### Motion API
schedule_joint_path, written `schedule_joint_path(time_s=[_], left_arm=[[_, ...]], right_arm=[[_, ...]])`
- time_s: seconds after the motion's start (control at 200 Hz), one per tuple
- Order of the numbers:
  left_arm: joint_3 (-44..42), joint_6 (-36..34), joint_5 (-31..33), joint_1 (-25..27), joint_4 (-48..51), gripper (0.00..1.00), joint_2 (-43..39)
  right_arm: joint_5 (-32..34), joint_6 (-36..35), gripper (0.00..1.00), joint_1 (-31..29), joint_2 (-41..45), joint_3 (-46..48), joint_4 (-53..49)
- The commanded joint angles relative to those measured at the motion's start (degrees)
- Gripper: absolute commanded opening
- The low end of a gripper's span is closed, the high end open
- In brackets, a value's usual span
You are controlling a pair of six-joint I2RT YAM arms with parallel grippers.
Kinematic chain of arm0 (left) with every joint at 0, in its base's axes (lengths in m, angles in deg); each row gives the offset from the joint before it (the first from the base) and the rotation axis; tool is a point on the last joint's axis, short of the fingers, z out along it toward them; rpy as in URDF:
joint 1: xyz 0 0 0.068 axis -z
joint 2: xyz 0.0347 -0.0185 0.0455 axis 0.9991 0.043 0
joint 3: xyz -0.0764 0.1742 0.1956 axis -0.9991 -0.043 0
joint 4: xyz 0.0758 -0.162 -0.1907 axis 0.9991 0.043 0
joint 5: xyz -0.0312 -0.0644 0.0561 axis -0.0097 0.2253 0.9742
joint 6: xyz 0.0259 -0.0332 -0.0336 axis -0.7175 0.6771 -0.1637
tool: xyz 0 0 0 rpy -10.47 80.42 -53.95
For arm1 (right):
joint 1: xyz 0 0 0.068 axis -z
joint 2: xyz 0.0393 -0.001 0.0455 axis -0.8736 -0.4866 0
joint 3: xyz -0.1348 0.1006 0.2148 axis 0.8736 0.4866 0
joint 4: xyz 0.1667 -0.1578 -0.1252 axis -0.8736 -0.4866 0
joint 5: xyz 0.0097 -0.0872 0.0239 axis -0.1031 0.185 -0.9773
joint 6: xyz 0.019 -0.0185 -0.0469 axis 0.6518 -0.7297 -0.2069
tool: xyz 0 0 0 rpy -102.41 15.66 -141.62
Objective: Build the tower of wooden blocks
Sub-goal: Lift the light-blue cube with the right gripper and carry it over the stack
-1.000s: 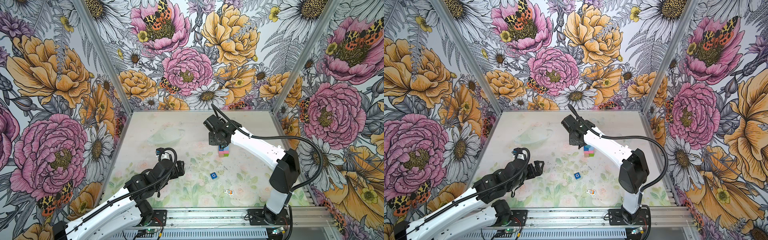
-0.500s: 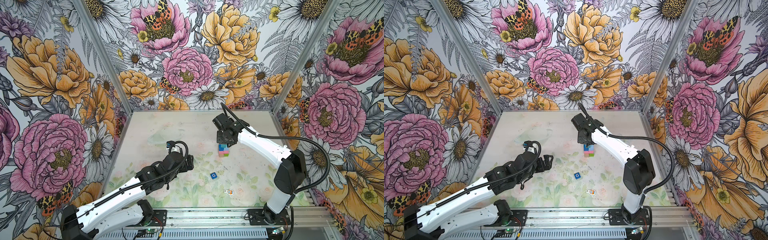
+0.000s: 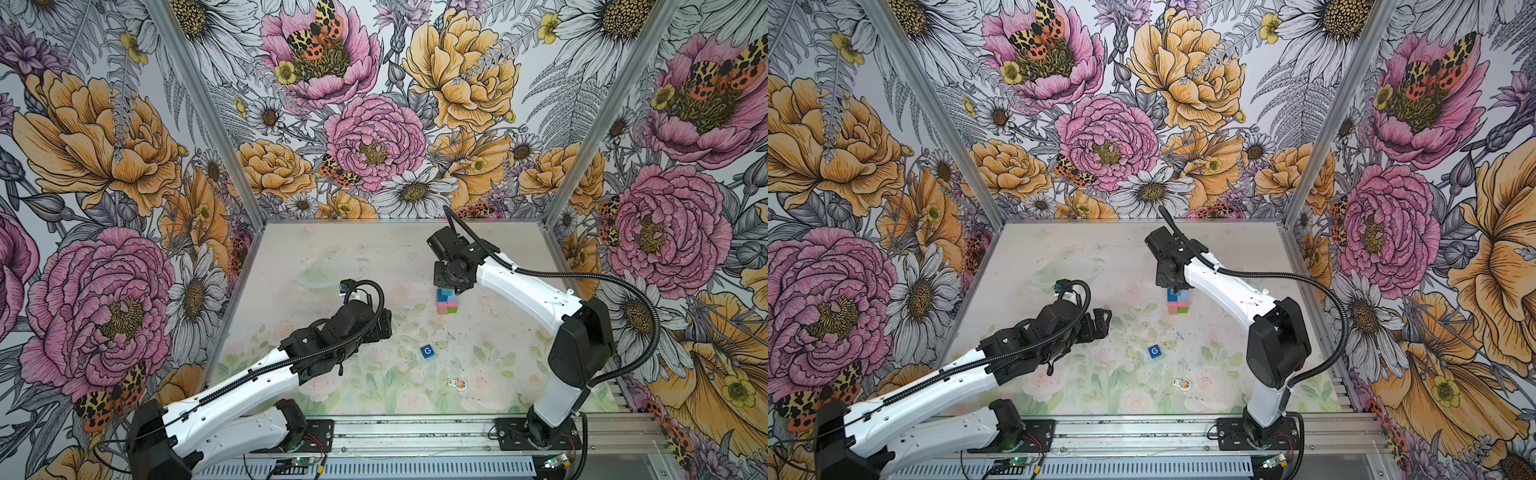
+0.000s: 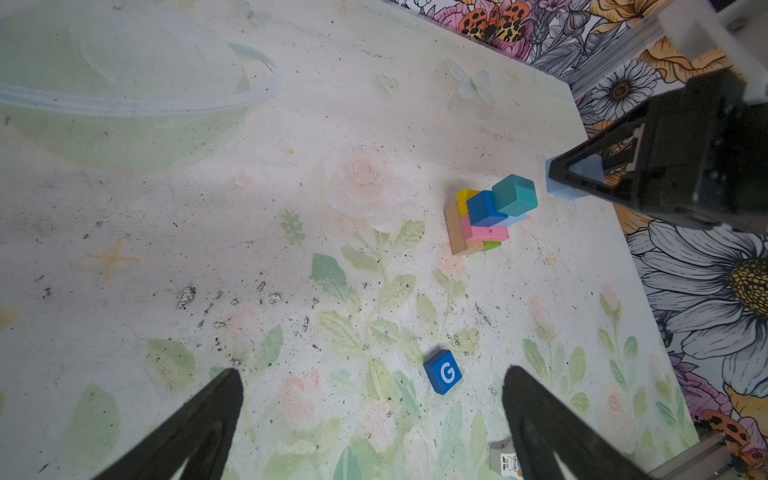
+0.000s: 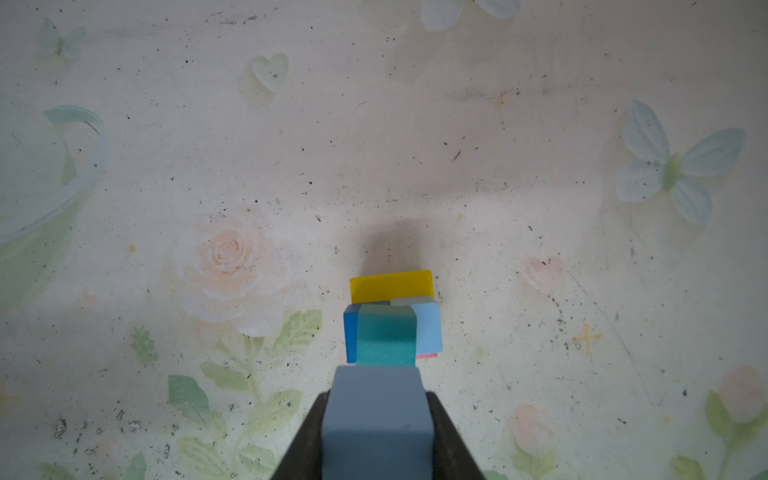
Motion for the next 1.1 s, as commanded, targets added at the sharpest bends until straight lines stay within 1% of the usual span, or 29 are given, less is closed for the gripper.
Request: schedule_joint_path(time_s=[0.0,0.4,1.096], left_arm=[[2.0,-1.3,-1.4,-0.1,-1.6,0.99,0.1],[2.3,-1.3,-1.5,-0.2,-1.5,0.99,0.4],[2.2,-1.1,-1.0,-0.3,-1.7,0.99,0.2]], right_arm=[[-0.9,-0.6,0.27,0.6,-1.1,0.8,1.3],[-2.0,-1.4,0.27,2.2,-2.2,1.6,2.4],[-2.5,-2.1,0.27,3.1,-3.8,1.6,3.2]])
